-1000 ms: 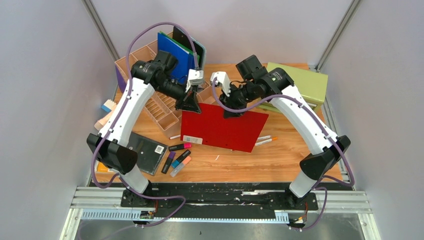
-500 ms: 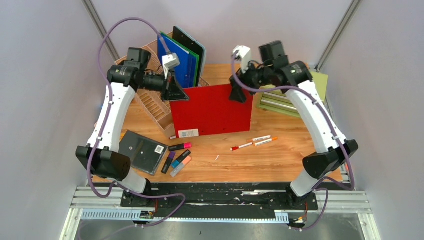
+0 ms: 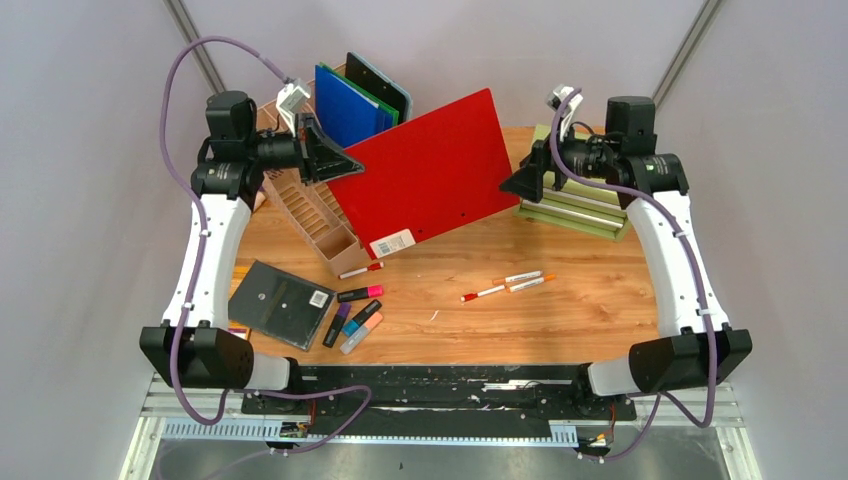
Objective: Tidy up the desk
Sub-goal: Pick up the folder from the center of the board, then place the folder in the storage box.
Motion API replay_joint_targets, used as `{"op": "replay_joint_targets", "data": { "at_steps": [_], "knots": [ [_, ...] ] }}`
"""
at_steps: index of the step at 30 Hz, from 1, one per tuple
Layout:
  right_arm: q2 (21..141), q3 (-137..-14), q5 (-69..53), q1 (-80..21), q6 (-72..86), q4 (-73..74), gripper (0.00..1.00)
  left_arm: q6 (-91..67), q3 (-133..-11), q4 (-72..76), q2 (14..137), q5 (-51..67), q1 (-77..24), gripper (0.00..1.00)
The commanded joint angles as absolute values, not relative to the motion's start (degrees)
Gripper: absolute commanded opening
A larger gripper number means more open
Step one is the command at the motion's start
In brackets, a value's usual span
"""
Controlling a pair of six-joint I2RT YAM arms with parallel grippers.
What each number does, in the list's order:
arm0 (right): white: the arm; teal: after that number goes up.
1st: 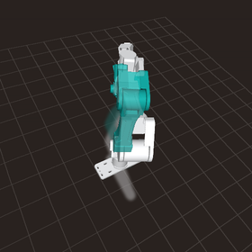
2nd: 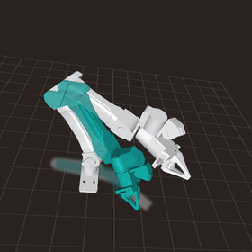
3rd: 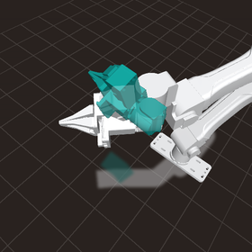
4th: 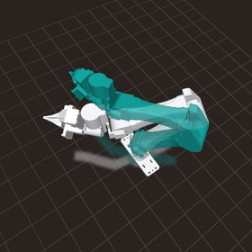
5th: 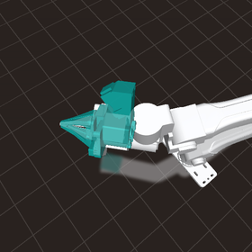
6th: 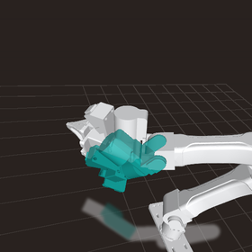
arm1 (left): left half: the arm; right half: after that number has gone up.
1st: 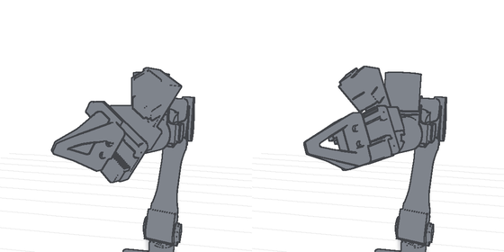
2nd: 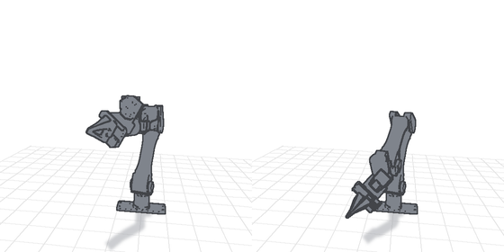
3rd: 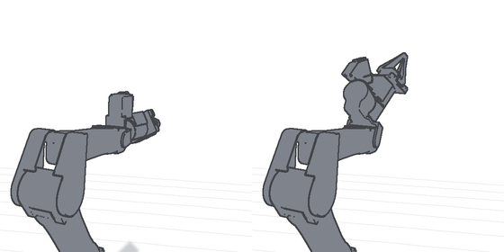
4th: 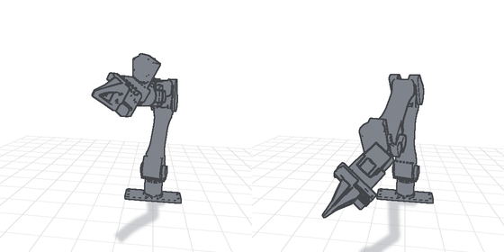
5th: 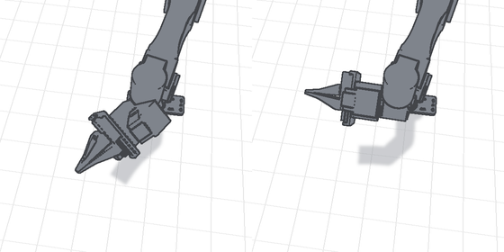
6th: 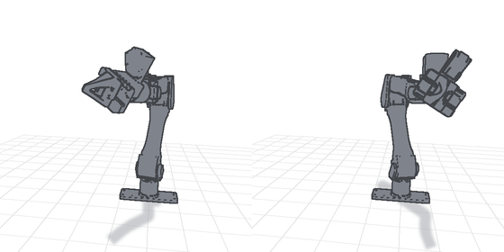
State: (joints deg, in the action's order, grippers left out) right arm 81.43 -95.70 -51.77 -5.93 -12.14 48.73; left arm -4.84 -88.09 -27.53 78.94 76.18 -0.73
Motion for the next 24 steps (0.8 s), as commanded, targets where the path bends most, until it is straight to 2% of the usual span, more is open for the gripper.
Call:
{"op": "replay_joint_targets", "data": {
  "at_steps": [1,13,17,19,24],
  "knots": [
    [79.2,-92.0,-59.9,-6.1,-15.8,41.1,0.96,-14.6,-88.1,-15.2,76.2,81.8,-0.9,0.0],
    [83.9,-91.0,-65.6,-6.2,-21.5,41.0,0.98,-15.2,-85.4,-15.2,73.9,84.2,-0.9,0.0],
    [84.8,-89.7,-73.3,-6.6,-21.6,41.1,0.95,-15.1,-84.9,-15.2,73.7,84.2,-0.9,0.0],
    [84.9,-89.3,-76.1,-7.4,-21.7,41.6,0.86,-14.9,-84.9,-15.2,73.8,84.1,-0.9,0.0],
    [84.2,-88.4,-77.6,-10.2,-22.0,43.0,0.4,-10.7,-84.4,-17.2,74.7,82.7,-0.9,0.0]
  ]
}}
